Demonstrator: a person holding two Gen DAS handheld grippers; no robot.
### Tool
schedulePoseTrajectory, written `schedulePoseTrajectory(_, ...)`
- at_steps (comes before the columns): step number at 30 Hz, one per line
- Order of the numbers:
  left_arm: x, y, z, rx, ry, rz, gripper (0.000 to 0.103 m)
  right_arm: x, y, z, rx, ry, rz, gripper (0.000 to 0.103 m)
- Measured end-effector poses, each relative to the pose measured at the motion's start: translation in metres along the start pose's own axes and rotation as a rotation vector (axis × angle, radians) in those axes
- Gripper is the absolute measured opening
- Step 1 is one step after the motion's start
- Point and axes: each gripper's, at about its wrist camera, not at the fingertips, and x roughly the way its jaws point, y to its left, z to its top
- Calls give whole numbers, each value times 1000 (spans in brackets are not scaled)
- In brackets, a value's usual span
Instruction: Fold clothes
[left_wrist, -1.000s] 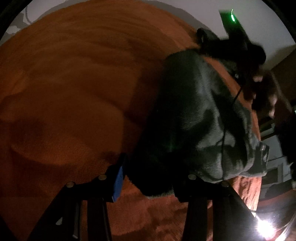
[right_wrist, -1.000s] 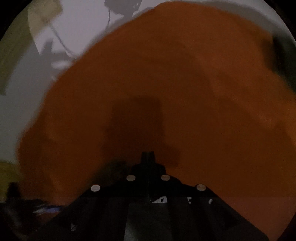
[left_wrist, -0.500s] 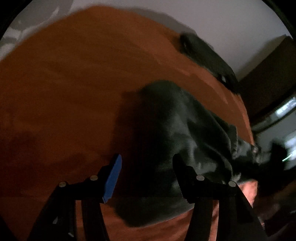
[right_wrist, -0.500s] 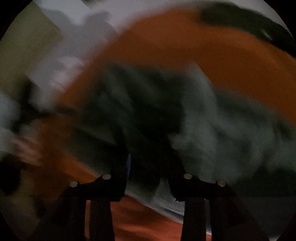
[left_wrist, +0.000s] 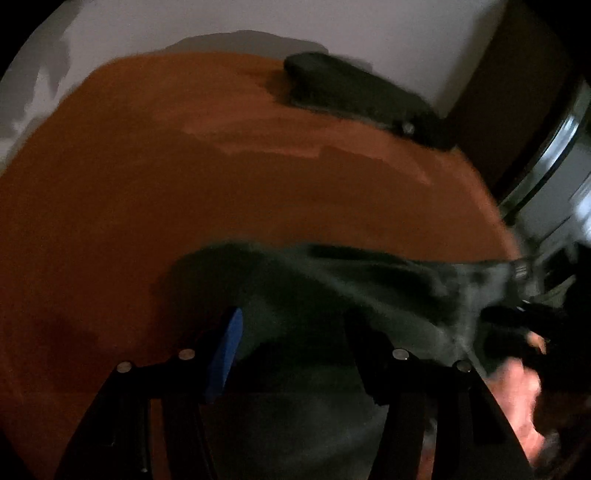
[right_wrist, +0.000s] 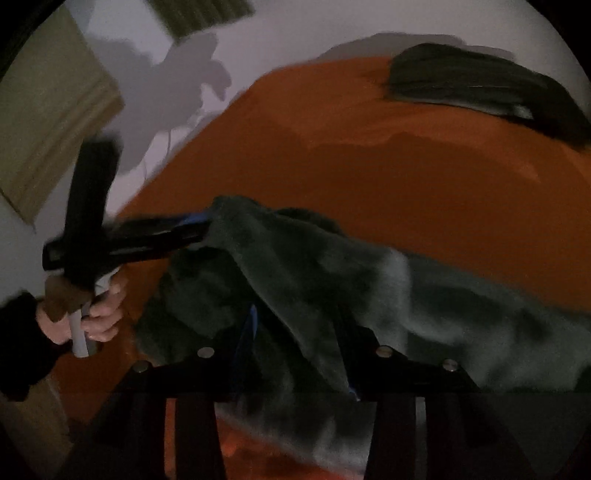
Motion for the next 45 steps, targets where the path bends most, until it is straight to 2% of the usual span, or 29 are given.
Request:
schedulePoseTrajectory(1, 11, 7, 3, -38, 16, 27, 59, 18, -8, 5, 10, 24, -47, 42)
schedulePoseTrajectory(2, 21, 14, 7, -80, 32, 51, 59, 35, -17, 11, 21, 47, -92, 31)
schedulePoseTrajectory(3, 30, 21, 7, -125, 39, 53, 59, 41, -27, 14, 42, 54, -121, 0)
schedulePoseTrajectory(4, 31, 24, 6, -138, 26, 39, 59, 46, -45, 16, 82, 55, -152, 0)
schedulePoseTrajectory(6, 25, 25, 2, -131, -6, 24, 59, 42, -73, 19, 169, 23, -136, 0)
schedulePoseTrajectory(7, 20, 19, 0, -113, -11, 40, 59, 33, -77, 20, 168, 11, -195, 0)
schedulePoseTrajectory(8, 8, 17, -3, -97, -25, 46, 59, 19, -78, 18, 147, -10, -265, 5)
schedulePoseTrajectory(10, -16, 15, -12, -75, -58, 38, 59, -1, -80, 10, 180, -41, -192, 5)
schedulePoseTrajectory(11, -27, 14, -18, -68, -76, 25, 61, -16, -82, 2, 221, -59, -118, 5)
schedulePoseTrajectory(12, -38, 14, -24, -61, -94, 12, 62, -26, -79, -5, 226, -63, -79, 5)
schedulePoseTrajectory(14, -43, 9, -36, -54, -88, 1, 69, -35, -67, -15, 222, -64, -8, 5)
schedulePoseTrajectory(15, -42, 6, -43, -49, -74, -6, 69, -34, -58, -20, 208, -54, 25, 6)
schedulePoseTrajectory(18, -31, -3, -65, -15, -25, -2, 69, -18, -33, -46, 141, 49, 117, 7)
schedulePoseTrajectory(19, -27, -6, -72, 0, -7, 4, 69, -8, -40, -53, 177, 87, 95, 7)
schedulePoseTrajectory(20, -26, -7, -78, 17, -23, 14, 69, 2, -47, -61, 217, 123, 76, 0)
schedulePoseTrajectory(21, -25, -9, -84, 34, -42, 25, 69, 5, -63, -64, 307, 134, 91, 0)
schedulePoseTrajectory(22, -30, -9, -87, 45, -70, 30, 69, -10, -76, -67, 372, 104, 104, 0)
schedulePoseTrajectory(23, -35, -9, -88, 54, -98, 34, 69, -25, -87, -69, 430, 73, 113, 4)
schedulePoseTrajectory(25, -45, -18, -84, 103, -107, 16, 69, -67, -86, -73, 330, -19, 79, 12)
schedulePoseTrajectory(26, -50, -24, -80, 128, -115, 10, 69, -94, -85, -76, 268, -74, 62, 28)
schedulePoseTrajectory(27, -55, -31, -74, 148, -132, 0, 69, -119, -88, -87, 241, -120, 33, 52)
schedulePoseTrajectory(29, -63, -48, -66, 170, -146, -48, 69, -166, -110, -118, 262, -212, -67, 71)
schedulePoseTrajectory(31, -65, -64, -60, 160, -148, -122, 69, -195, -132, -154, 305, -244, -209, 72)
schedulePoseTrajectory(34, -47, -95, -50, 159, -103, -227, 69, -216, -184, -219, 478, -186, -313, 72)
schedulePoseTrajectory(37, -19, -118, -41, 164, -40, -269, 69, -235, -247, -295, 848, -283, -180, 72)
schedulePoseTrajectory(39, -2, -126, -40, 160, -3, -259, 69, -237, -279, -333, 1046, -350, -116, 72)
schedulePoseTrajectory(42, 18, -133, -41, 175, 13, -220, 69, -236, -304, -361, 1171, -458, -87, 72)
schedulePoseTrajectory(45, 40, -137, -42, 179, 32, -167, 69, -233, -316, -350, 1122, -535, -88, 72)
